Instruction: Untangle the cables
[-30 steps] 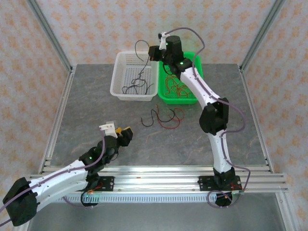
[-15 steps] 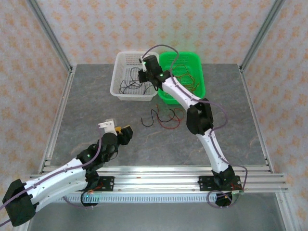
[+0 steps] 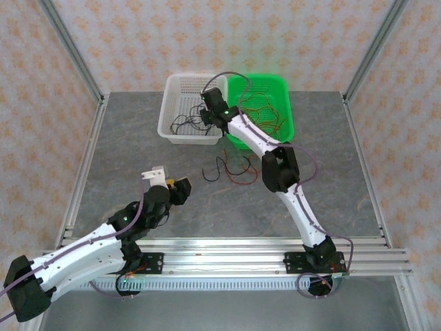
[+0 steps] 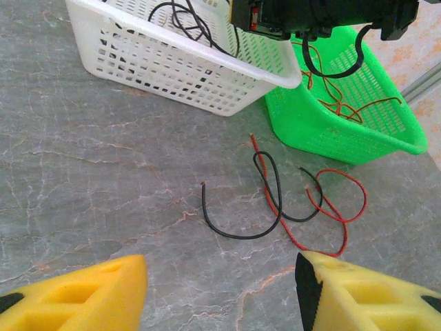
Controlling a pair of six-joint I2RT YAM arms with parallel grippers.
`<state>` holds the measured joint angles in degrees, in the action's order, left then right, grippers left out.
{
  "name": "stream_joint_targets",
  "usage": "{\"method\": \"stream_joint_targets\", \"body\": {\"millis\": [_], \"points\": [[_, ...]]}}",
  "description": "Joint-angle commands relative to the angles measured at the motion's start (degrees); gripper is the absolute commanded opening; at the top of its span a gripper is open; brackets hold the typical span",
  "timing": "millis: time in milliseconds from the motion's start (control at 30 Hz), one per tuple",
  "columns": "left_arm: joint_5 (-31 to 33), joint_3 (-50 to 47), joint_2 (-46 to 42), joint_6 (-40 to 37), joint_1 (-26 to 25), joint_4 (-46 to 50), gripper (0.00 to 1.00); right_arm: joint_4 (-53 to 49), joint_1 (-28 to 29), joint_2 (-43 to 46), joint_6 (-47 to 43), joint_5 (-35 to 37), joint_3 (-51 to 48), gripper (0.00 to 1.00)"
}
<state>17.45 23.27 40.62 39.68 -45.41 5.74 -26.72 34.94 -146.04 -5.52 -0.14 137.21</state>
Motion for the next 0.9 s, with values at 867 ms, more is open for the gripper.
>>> {"method": "stream_joint_targets", "body": {"millis": [867], "points": [[-5.69,11.11,14.66,-2.34,-3.90,0.82,0.61,6.43,2.24,48.85,17.30,0.04,-45.48,0.51]]}}
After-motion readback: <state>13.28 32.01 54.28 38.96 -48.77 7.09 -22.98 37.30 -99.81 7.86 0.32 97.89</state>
